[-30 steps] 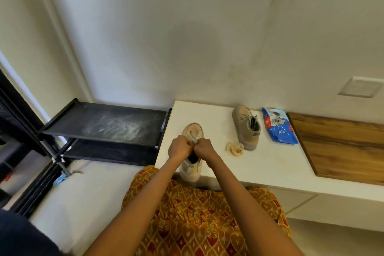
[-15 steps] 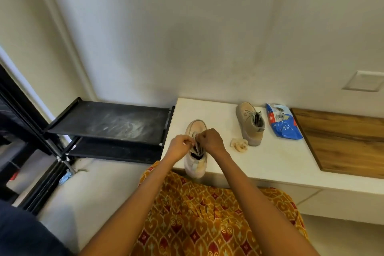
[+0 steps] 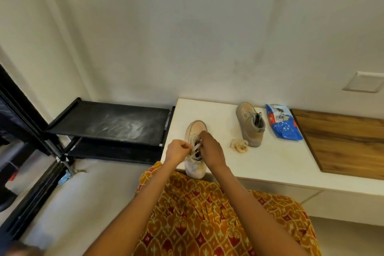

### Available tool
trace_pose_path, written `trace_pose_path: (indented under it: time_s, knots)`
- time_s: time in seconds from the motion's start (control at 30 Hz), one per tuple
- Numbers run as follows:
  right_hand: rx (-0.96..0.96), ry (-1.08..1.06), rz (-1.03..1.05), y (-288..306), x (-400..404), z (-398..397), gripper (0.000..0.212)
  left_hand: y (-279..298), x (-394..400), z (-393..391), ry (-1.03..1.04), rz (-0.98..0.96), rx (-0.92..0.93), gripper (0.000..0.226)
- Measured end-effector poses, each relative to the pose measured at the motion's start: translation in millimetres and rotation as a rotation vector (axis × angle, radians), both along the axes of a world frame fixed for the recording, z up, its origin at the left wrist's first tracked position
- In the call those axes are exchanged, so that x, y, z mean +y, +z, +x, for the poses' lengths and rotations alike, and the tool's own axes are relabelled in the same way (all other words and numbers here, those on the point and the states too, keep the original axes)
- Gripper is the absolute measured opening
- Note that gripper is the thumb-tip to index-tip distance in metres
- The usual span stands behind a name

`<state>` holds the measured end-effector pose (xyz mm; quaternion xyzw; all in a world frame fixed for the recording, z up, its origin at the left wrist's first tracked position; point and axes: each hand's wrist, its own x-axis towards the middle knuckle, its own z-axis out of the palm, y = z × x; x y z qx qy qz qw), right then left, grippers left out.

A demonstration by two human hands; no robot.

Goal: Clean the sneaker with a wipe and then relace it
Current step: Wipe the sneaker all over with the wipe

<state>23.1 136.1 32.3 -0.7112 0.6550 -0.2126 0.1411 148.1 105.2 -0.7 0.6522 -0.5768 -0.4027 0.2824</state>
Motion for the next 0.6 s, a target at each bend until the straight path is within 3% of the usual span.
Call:
trace_pose_path:
  time_s: [0.13, 0.3, 0.4, 0.5, 0.6]
  knots:
    - [0.274, 0.085, -0.044, 3, 4, -3, 0.018, 1, 2, -3, -0.18, -0.095, -0.158, 0.025]
    - [0.234, 0.134, 0.022, -3, -9, -6, 0.019, 2, 8, 2, -0.063, -0.128, -0.038, 0.022]
    - [0.236, 0.047, -0.002, -6, -15, -11, 0.022, 2, 9, 9, -0.074, -0.003, -0.131, 0.039]
    - [0.225, -0.126, 0.022, -7, -15, -17, 0.041, 1, 7, 14, -0.199, 0.179, -0.296, 0.053]
    - [0.065, -0.244, 0.238, -9, -18, -20, 0.051, 2, 7, 16, -0.237, 0.279, -0.162, 0.034]
